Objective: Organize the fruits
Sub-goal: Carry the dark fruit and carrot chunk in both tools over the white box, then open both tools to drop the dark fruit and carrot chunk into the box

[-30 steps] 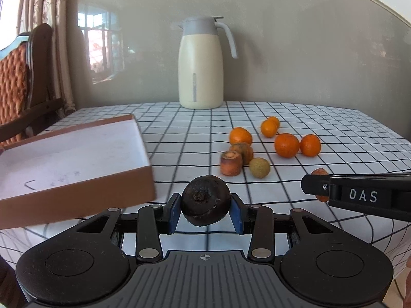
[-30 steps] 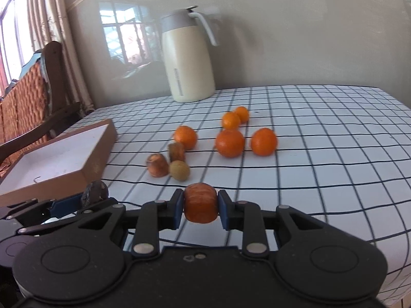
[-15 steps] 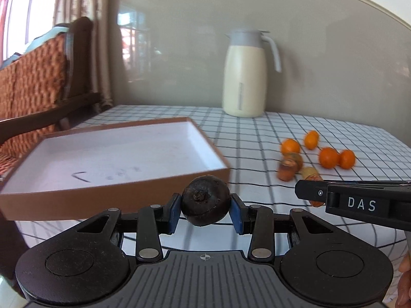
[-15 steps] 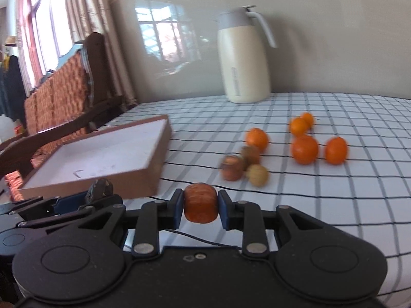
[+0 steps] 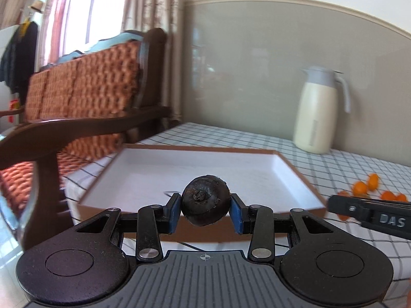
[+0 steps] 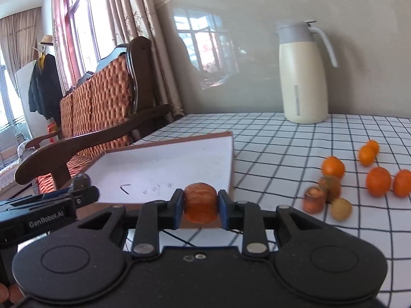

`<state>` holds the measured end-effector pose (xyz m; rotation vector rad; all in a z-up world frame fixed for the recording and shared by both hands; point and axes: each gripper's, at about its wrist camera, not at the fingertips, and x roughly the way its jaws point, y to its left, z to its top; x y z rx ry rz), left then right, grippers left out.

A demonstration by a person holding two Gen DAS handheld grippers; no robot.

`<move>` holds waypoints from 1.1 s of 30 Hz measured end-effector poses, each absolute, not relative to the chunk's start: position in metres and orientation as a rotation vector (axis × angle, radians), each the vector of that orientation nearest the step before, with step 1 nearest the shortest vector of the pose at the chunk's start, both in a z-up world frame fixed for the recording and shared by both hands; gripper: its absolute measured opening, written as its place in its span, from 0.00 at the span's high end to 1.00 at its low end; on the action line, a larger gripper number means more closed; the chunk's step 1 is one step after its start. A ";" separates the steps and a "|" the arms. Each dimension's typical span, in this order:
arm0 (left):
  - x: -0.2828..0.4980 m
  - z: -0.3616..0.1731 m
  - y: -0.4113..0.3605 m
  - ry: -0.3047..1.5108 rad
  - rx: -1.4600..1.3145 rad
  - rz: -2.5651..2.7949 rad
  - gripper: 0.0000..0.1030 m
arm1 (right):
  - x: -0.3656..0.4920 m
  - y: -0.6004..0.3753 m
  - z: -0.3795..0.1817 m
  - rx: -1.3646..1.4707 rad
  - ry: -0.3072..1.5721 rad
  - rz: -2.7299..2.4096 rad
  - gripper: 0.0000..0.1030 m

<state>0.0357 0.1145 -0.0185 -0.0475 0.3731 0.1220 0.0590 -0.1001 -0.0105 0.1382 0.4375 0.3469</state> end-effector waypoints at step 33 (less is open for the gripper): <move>0.072 -0.012 0.189 0.310 -0.102 0.435 0.00 | 0.092 -0.076 0.001 0.065 0.234 0.242 0.06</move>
